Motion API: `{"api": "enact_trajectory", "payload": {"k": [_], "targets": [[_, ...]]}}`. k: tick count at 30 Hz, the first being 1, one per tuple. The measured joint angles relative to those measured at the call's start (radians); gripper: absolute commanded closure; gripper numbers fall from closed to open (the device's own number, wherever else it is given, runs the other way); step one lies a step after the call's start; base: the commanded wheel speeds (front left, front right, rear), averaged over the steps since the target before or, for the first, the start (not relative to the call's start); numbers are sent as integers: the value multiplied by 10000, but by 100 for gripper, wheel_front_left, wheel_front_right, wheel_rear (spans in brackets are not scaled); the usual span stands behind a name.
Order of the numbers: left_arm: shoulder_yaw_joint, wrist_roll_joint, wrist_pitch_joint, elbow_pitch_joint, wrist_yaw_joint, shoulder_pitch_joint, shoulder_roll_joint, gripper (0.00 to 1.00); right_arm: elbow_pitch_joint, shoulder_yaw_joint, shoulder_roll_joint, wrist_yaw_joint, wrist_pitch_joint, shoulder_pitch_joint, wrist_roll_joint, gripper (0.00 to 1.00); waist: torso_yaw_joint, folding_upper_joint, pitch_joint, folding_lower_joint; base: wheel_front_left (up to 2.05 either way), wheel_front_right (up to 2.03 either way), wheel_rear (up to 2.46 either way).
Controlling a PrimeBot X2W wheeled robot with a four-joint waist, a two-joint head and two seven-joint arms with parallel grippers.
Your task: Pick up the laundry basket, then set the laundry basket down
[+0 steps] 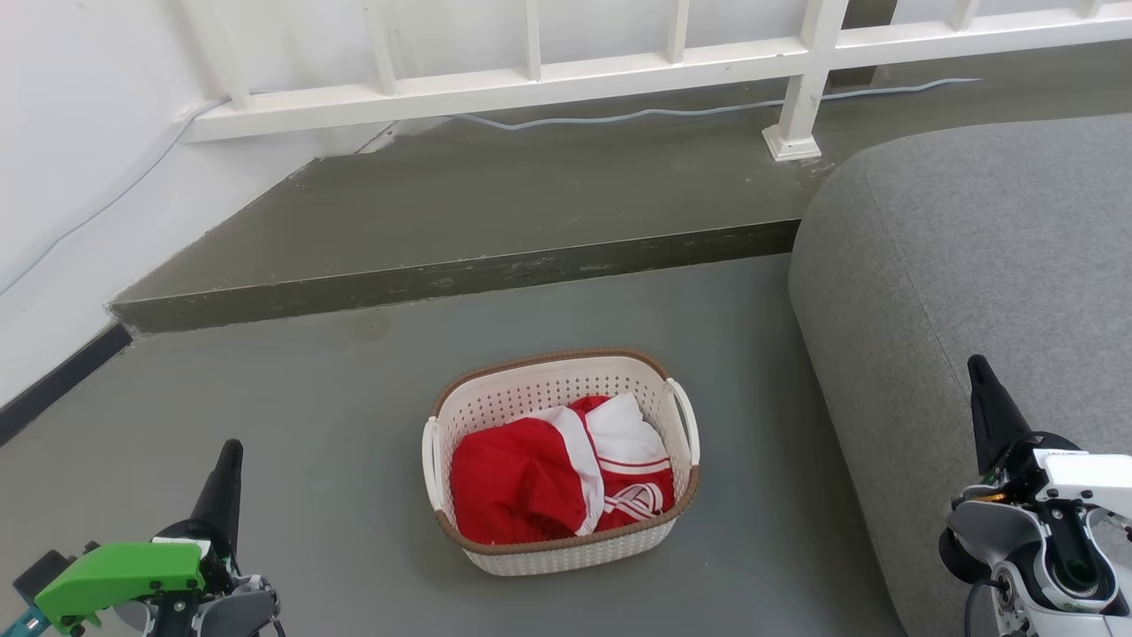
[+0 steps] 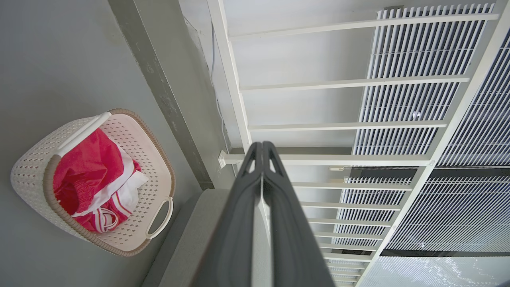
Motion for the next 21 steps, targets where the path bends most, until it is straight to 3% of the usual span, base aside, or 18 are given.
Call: {"api": "enact_trajectory", "payload": {"k": [21], "targets": [[23,0,6,12,-75,-9,-4,100,10,-25,21,4,2,-2,-2,100,0,0,-1,0,0,0,0]]}}
